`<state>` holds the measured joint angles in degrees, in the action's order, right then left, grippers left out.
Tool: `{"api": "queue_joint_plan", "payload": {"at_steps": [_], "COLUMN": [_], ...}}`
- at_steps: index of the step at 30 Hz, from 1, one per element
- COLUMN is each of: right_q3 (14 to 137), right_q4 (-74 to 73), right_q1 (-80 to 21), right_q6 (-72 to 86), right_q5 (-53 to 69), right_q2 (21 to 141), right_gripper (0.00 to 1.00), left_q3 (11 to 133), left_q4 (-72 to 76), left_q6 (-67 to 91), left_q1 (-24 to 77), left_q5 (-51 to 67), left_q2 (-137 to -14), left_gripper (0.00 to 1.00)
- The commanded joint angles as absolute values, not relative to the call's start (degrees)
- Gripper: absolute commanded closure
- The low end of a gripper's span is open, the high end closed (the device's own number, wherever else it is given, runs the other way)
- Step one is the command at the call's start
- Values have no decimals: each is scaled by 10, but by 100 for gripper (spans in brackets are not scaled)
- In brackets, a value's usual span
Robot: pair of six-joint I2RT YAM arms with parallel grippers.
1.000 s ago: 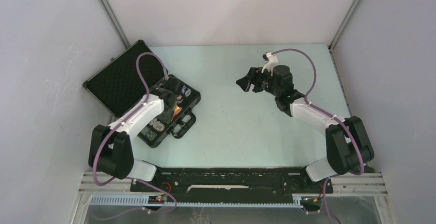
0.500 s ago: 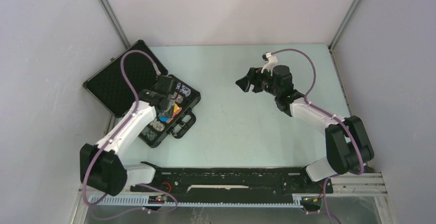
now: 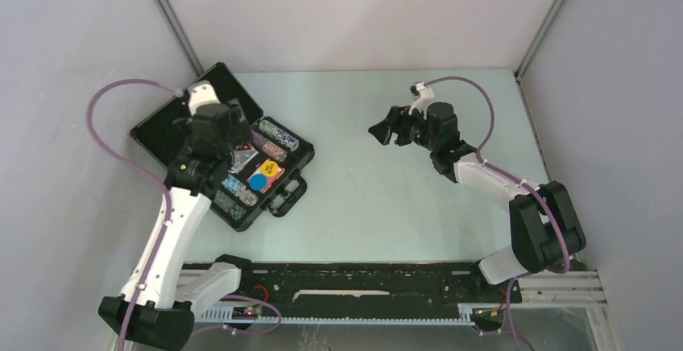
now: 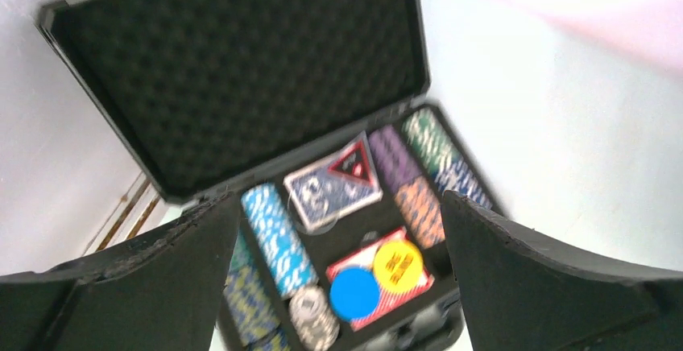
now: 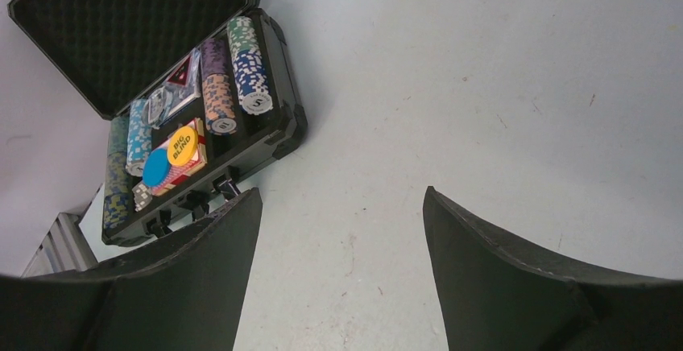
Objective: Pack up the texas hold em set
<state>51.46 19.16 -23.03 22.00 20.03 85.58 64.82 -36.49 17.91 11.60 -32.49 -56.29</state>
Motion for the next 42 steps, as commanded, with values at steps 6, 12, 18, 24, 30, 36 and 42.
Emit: {"api": "queue_joint_plan", "payload": {"at_steps": [6,12,18,24,30,36,42], "right_q3": [521,521,528,535,541,544,547], "right_q4": [214,216,213,212,212,212,211], "right_q1": [-232,-229,-226,-226,-224,-223,-224], "right_q6": [217,218,219,222,228,229,230], "right_q5": [211,218,225,233,244,248,250], "right_q2": [857,858,861,872,881,885,889], "right_gripper": [17,17,17,17,17,17,17], "left_q3": [716,791,873,963,1098,1149,1198], "left_q4": [-102,-37,19,8,-101,-146,-222], "left_q6": [243,240,222,269,272,276,310], "left_q1": [9,-53,-78,-107,-125,-137,-137], "left_q5": [-279,-240,-184,-170,-175,-167,-182], "left_q2": [-640,-763,-901,-1004,-1115,-1162,-1200], "left_gripper": [0,0,0,0,0,0,0]}}
